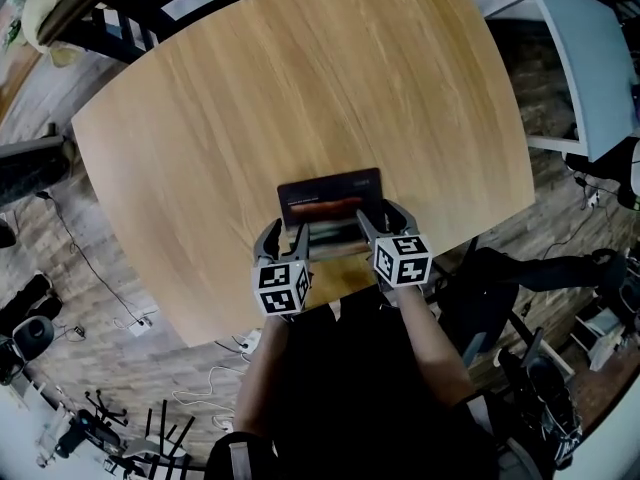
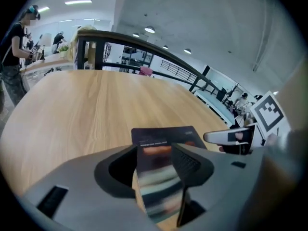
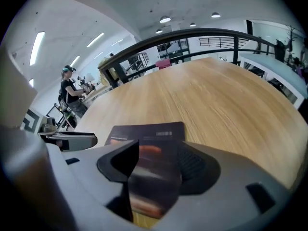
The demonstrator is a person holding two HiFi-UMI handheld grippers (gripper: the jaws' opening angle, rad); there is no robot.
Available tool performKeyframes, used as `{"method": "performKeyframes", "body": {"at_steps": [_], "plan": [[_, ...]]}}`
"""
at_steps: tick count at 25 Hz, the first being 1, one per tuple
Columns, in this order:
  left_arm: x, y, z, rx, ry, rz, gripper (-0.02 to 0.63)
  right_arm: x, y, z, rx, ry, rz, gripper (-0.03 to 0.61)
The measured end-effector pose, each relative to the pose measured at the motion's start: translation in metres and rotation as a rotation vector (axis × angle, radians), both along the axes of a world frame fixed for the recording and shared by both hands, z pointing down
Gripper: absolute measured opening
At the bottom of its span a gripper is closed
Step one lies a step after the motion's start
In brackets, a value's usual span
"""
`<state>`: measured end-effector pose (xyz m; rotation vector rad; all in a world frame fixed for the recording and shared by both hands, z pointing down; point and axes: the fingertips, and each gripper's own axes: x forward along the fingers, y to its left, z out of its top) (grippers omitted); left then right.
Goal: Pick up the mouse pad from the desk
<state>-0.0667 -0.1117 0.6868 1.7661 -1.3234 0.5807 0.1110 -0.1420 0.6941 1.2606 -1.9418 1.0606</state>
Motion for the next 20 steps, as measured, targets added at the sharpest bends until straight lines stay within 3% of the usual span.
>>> {"method": "performKeyframes", "body": {"at_steps": [11, 20], "plan": [[0.001, -0.001, 0.037, -0.102, 0.01, -0.001, 0.244, 0.018, 0.002, 0.036, -0.098, 0.081, 0.032, 0.247], [0.008, 0.002, 0.04, -0.121, 0.033, -0.005, 0.264, 0.013, 0.004, 0.04, -0.121, 0.121, -0.006, 0.25]]}}
